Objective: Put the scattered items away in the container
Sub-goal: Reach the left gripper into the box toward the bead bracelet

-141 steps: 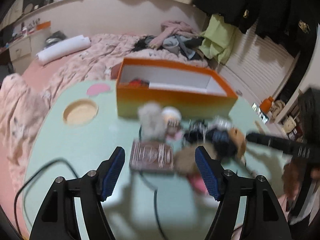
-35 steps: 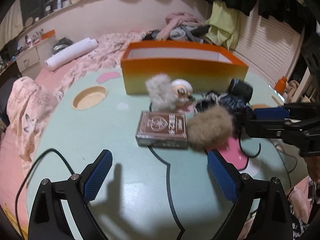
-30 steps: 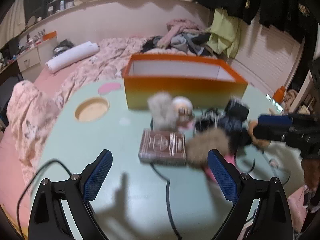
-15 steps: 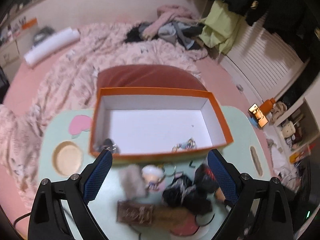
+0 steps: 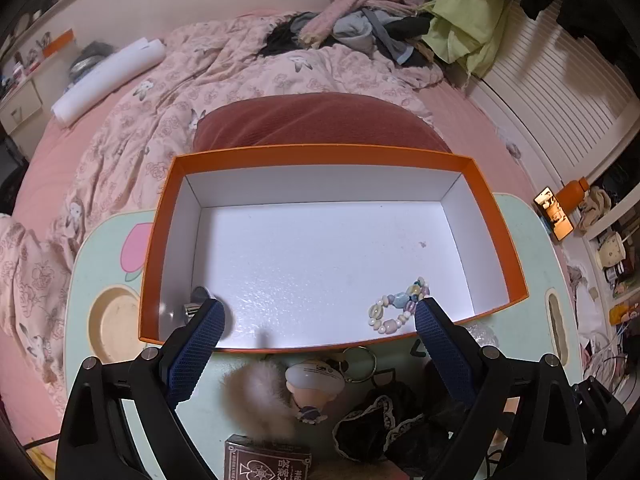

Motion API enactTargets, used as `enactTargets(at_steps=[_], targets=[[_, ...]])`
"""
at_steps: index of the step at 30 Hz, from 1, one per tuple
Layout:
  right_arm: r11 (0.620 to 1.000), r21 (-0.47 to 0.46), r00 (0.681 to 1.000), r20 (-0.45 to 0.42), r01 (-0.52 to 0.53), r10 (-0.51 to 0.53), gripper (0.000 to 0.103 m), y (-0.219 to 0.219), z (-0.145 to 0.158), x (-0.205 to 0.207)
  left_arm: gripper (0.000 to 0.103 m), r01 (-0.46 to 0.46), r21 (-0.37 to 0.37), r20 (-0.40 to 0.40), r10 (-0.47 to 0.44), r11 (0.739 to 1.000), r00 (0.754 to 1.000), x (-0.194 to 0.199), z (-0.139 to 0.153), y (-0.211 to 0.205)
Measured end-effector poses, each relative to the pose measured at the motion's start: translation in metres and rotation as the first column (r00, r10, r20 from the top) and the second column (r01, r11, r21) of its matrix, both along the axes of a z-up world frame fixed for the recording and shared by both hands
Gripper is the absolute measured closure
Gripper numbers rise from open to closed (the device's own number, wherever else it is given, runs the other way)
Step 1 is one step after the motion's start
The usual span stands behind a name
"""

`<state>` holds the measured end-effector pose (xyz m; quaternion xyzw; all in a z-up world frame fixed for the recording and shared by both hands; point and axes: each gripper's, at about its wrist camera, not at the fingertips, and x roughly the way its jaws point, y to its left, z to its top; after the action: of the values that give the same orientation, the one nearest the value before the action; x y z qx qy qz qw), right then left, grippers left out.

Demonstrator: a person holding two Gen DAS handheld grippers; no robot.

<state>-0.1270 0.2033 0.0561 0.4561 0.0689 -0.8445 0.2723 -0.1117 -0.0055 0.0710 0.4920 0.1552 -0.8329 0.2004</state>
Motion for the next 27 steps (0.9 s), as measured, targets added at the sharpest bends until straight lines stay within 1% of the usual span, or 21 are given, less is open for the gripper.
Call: enactTargets(at_steps=[18, 24, 27], targets=[[1.0, 0.011, 1.0, -0.008, -0.004, 0.004, 0.051, -0.0023, 0.0011, 0.0054, 0.007, 0.002, -0.006, -0.001, -0.002, 1.0, 1.0, 0.0011, 0.0006, -0.0043], [1.0, 0.013, 1.0, -0.006, -0.002, 0.003, 0.051, -0.0029, 0.0013, 0.0062, 0.007, -0.014, -0.045, -0.03, 0.013, 0.999, 0.999, 0.0055, 0.006, -0.0006], [1.0, 0.013, 1.0, -0.006, -0.004, 0.005, 0.051, -0.0032, 0.0012, 0.006, 0.007, -0.008, -0.055, -0.035, 0.006, 0.998, 0.999, 0.0068, 0.0079, 0.0025]])
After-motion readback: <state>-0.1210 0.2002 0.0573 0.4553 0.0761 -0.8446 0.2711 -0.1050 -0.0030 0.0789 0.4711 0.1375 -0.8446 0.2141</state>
